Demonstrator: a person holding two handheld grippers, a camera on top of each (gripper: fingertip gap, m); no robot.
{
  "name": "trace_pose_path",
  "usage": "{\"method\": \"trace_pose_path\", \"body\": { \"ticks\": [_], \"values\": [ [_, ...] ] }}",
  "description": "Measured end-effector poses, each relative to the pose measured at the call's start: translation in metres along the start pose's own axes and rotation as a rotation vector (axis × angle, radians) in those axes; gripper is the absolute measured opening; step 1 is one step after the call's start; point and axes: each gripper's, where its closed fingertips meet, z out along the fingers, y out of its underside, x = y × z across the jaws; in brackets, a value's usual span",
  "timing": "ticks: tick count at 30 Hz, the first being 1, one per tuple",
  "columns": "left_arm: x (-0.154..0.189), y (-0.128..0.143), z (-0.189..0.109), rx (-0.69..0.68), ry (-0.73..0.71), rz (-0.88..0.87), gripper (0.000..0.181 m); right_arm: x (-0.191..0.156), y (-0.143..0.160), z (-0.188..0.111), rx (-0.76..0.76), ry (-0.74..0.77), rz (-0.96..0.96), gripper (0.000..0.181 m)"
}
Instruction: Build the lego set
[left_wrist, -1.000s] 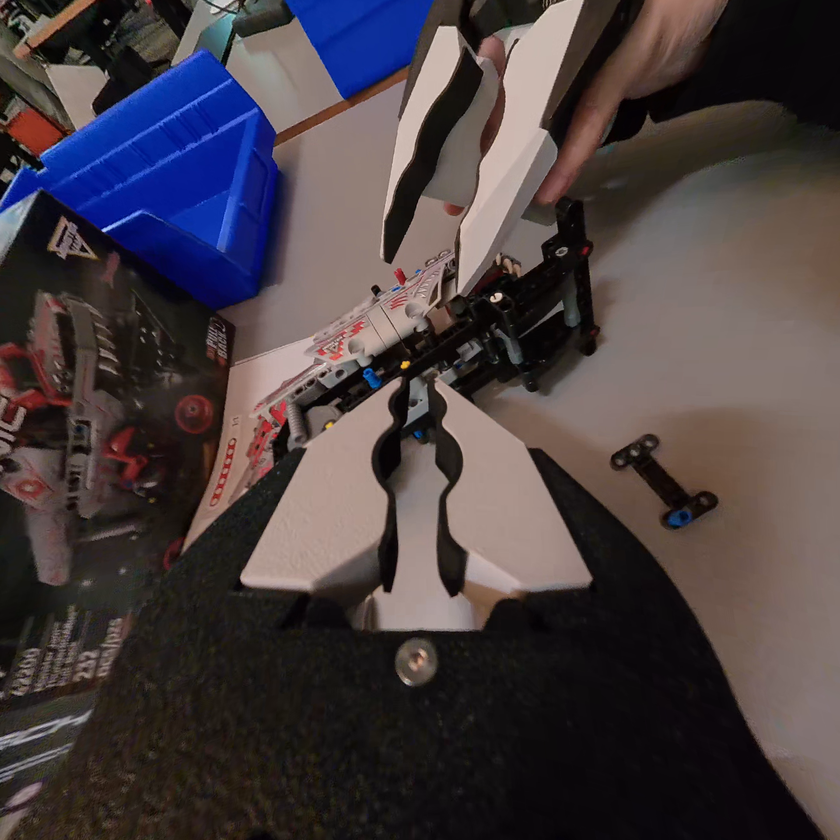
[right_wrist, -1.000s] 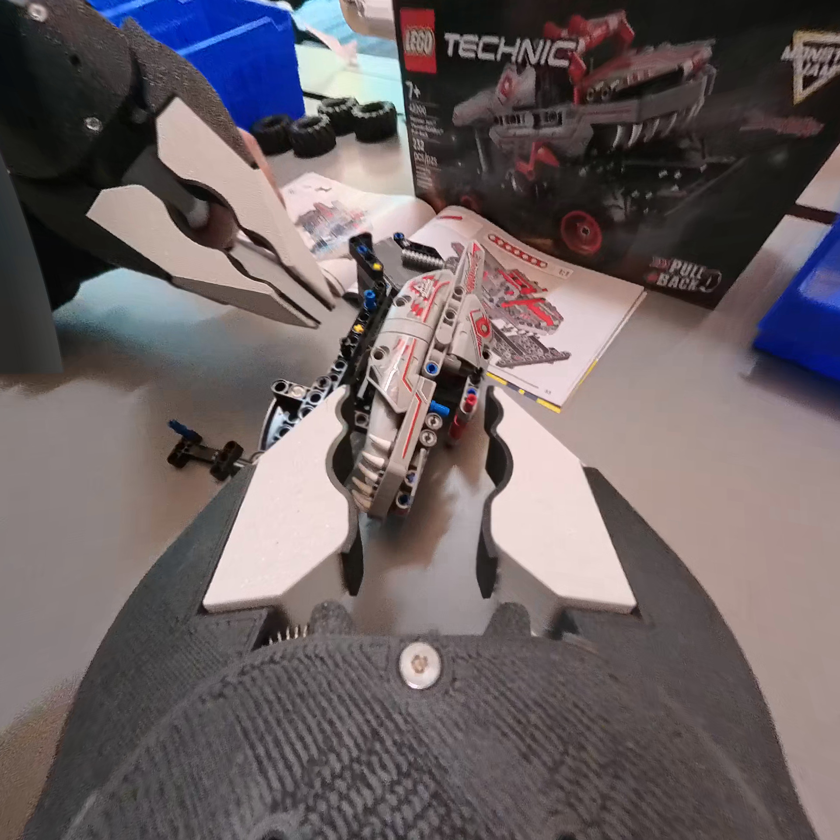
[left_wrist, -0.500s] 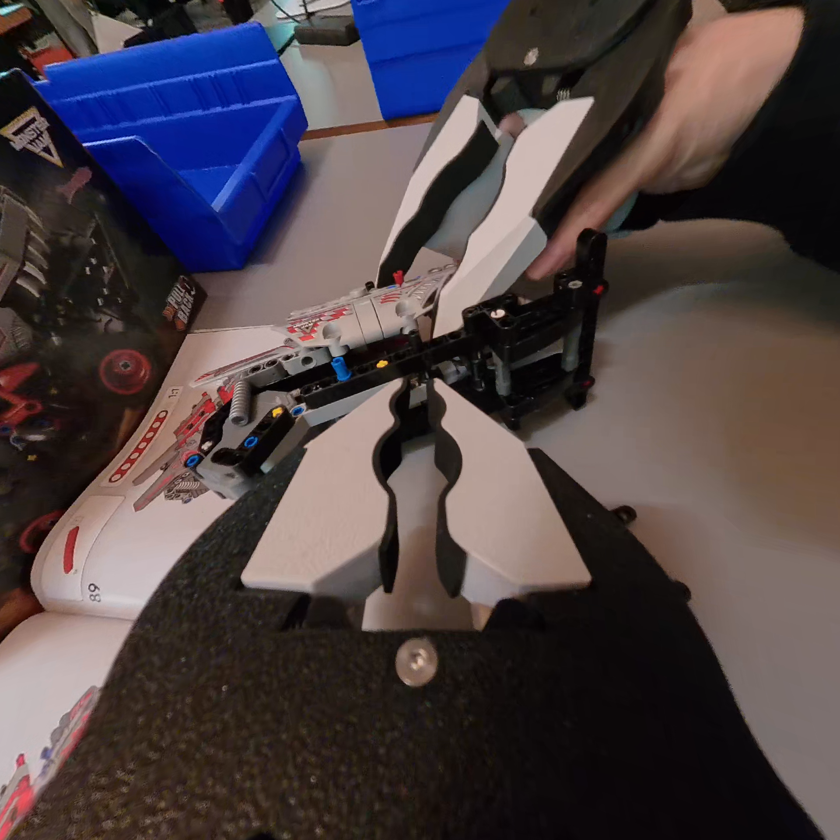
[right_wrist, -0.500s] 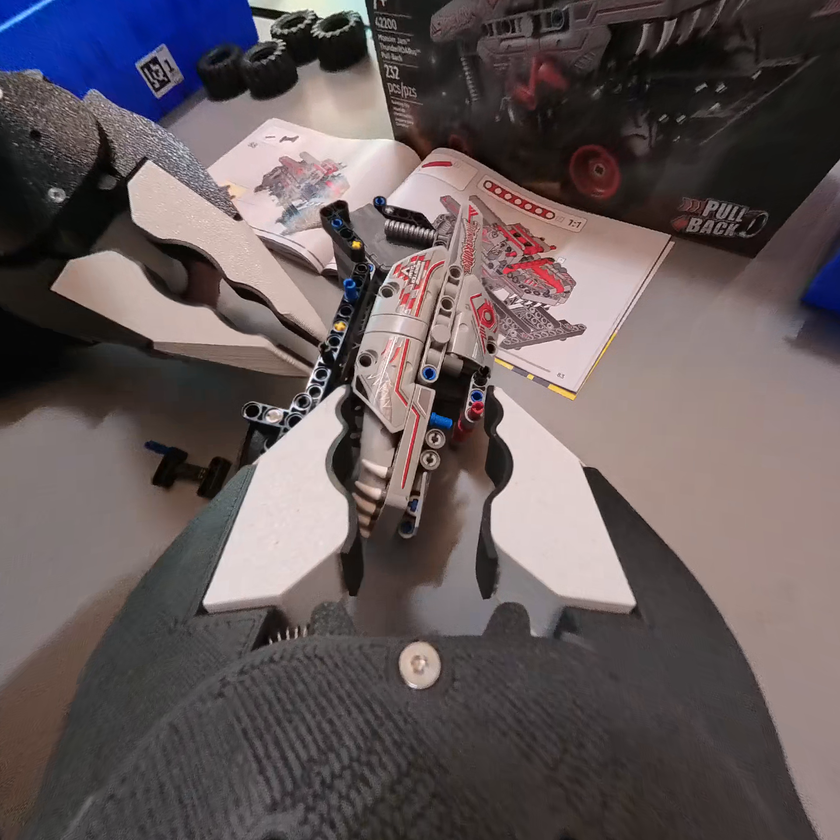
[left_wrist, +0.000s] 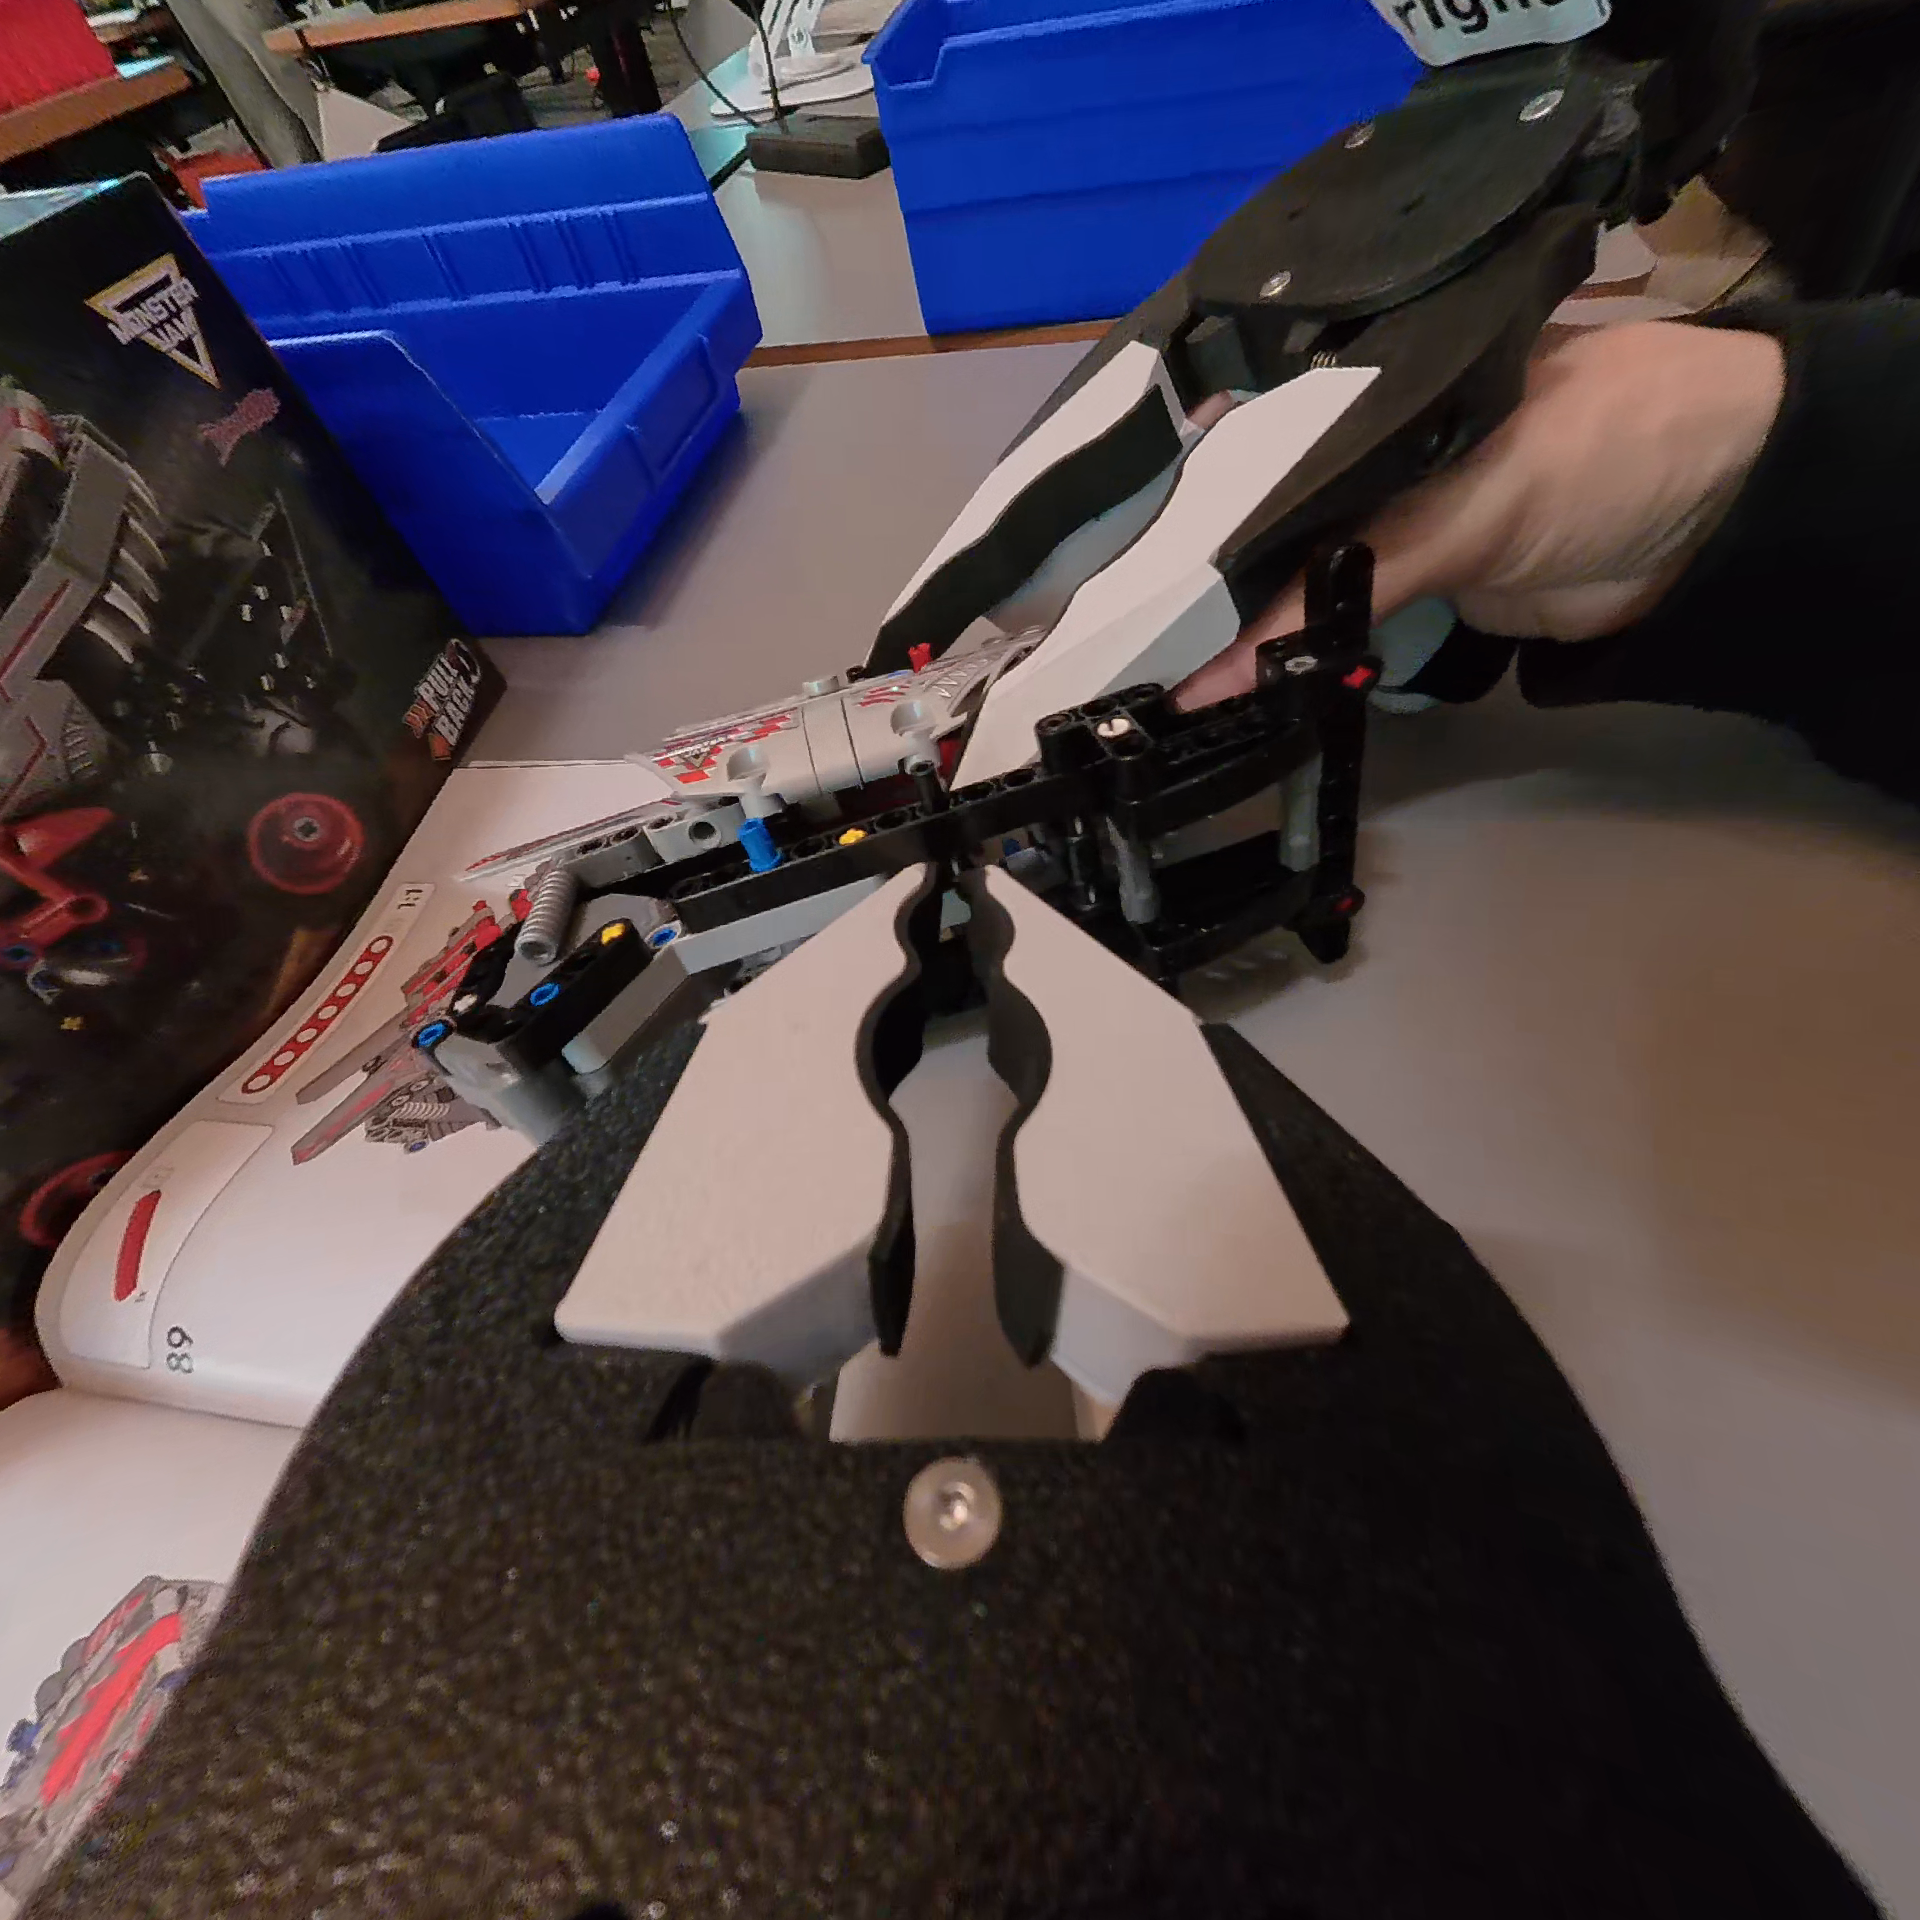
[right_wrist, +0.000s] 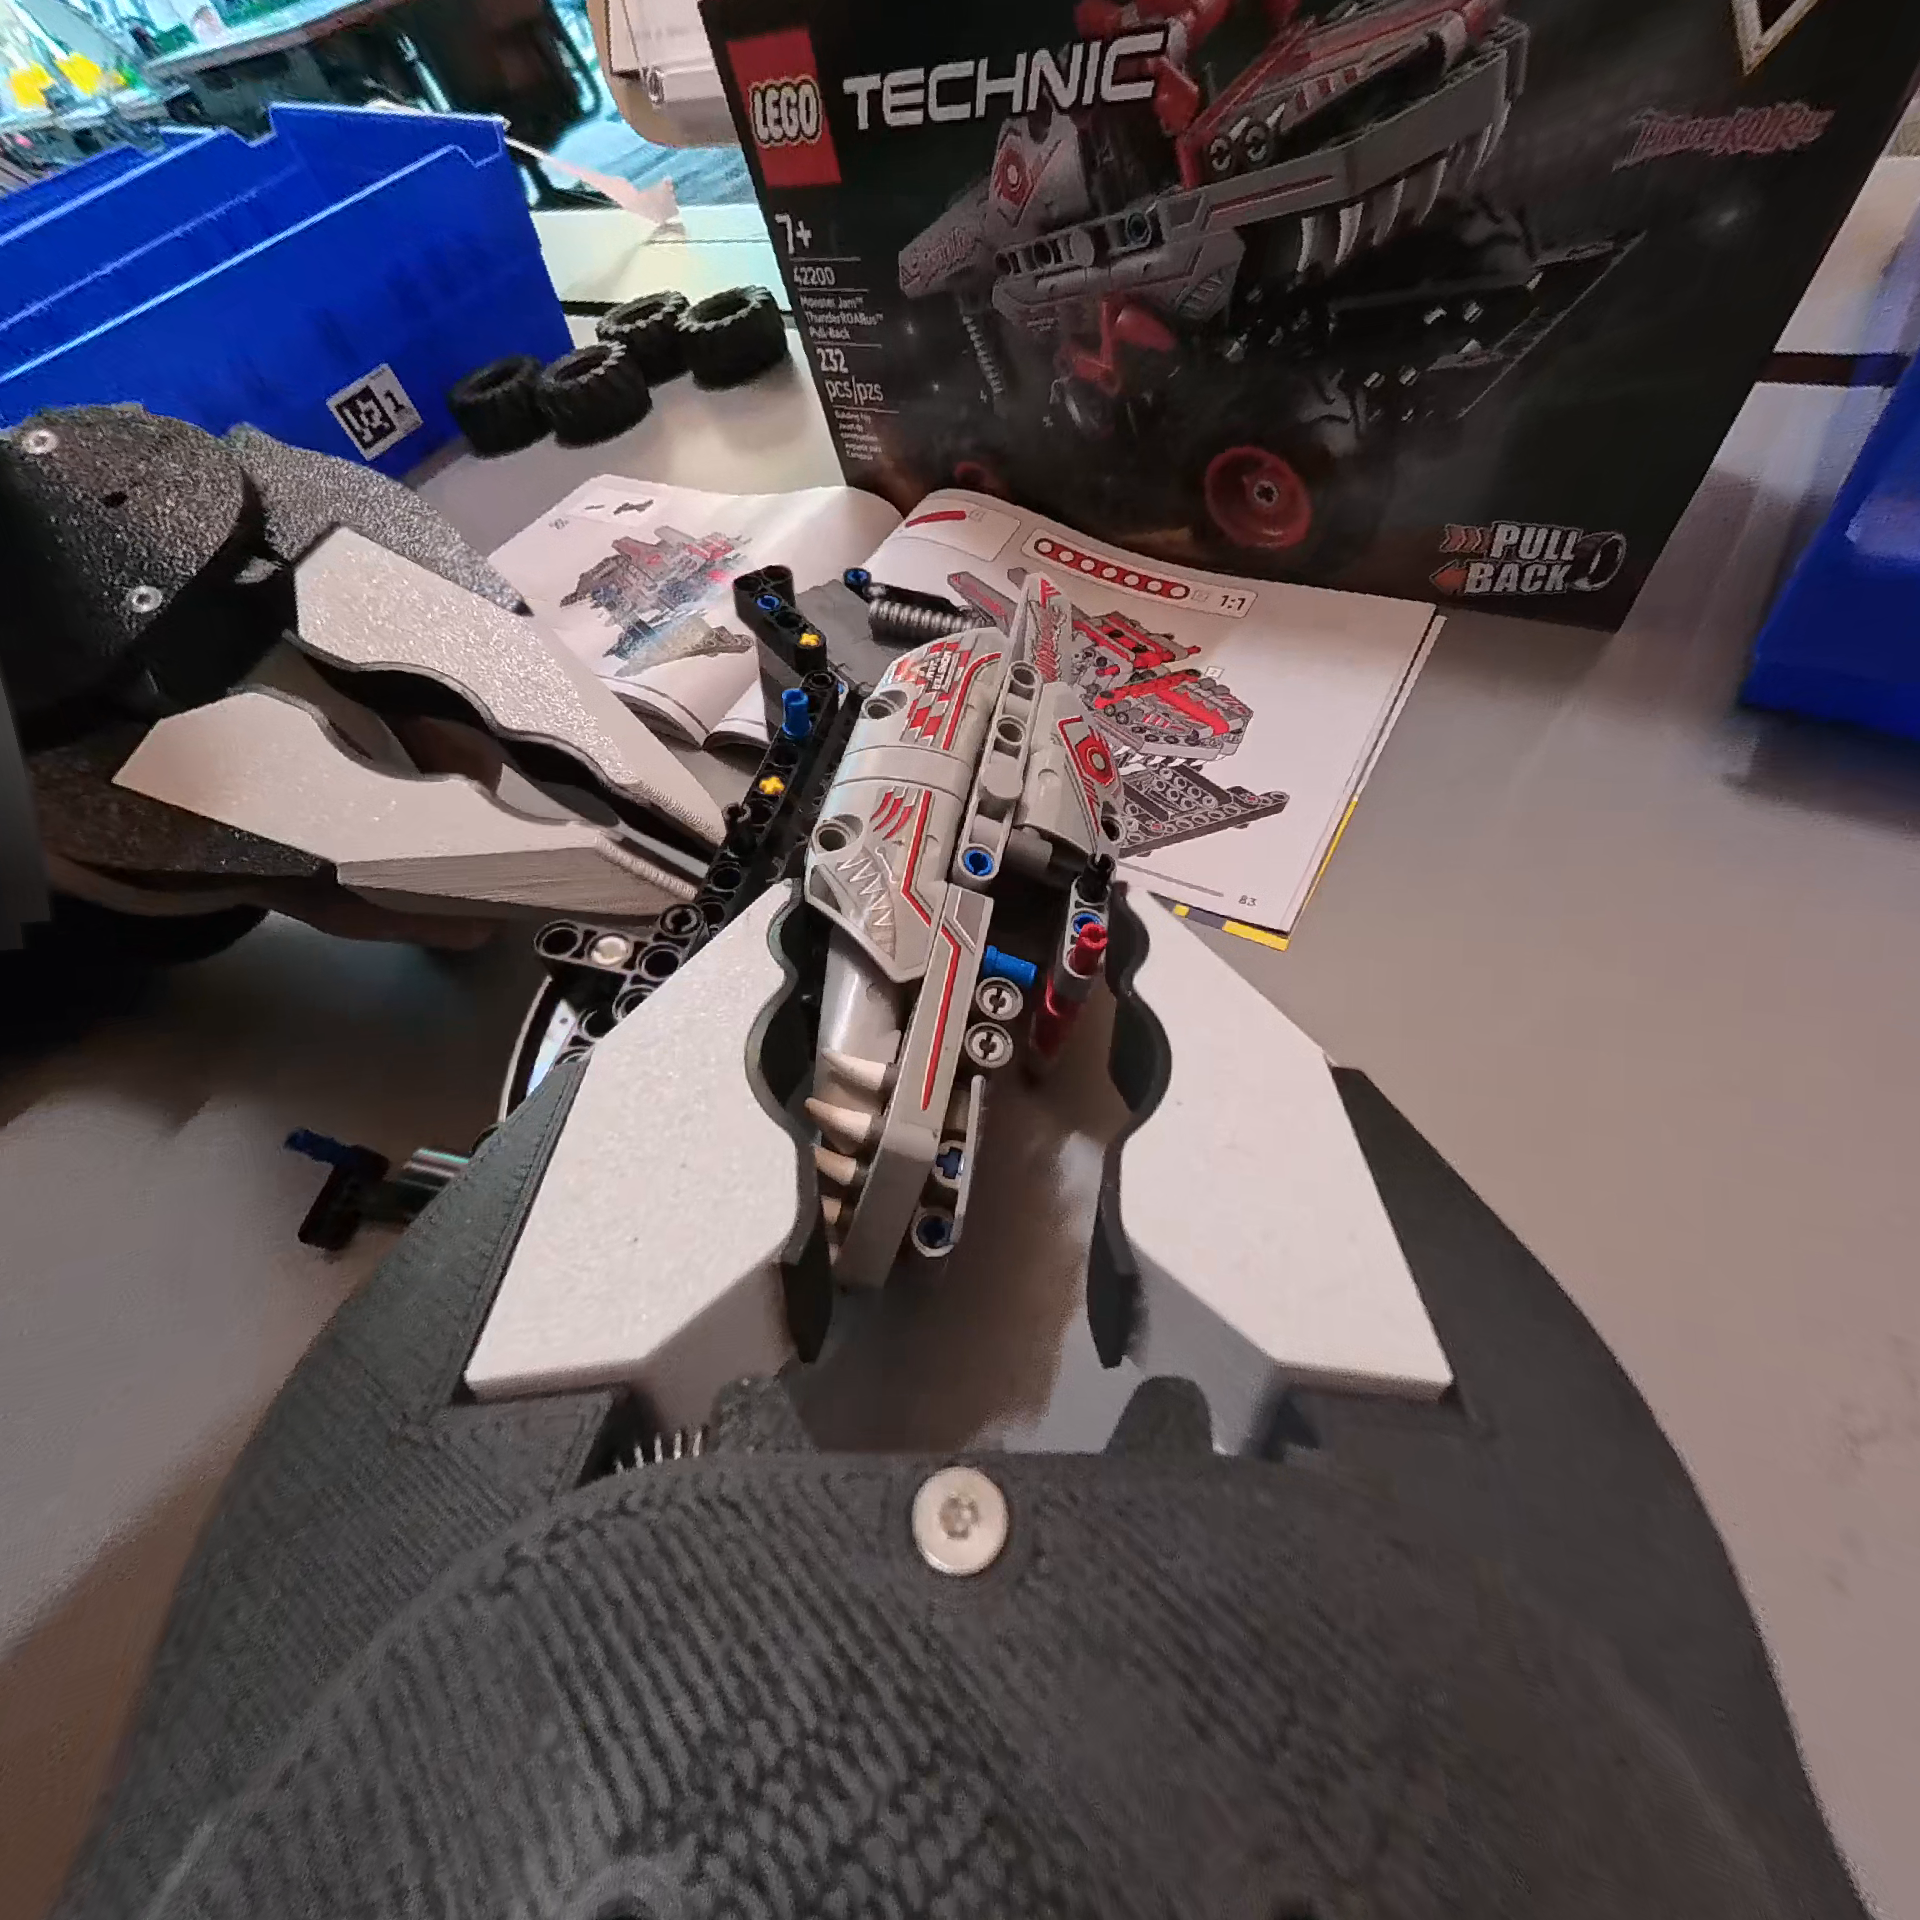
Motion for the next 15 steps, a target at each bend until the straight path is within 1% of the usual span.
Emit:
{"method": "trace_pose_path", "body": {
  "ticks": [5,7,12,15],
  "values": [
    [0.001,0.001,-0.001,-0.014,-0.016,0.039,0.005,0.000,0.000,0.000,-0.005,-0.008,-0.016,0.055],
    [0.001,0.002,-0.002,-0.030,-0.029,0.055,0.001,-0.001,0.001,0.000,-0.010,-0.014,-0.035,0.055],
    [0.010,-0.001,0.001,-0.010,0.004,0.046,0.000,-0.002,0.002,-0.001,-0.021,-0.037,-0.075,0.054],
    [0.019,0.004,0.005,-0.046,0.029,0.031,0.000,-0.007,0.004,0.000,-0.033,-0.065,-0.140,0.054]
  ]
}}
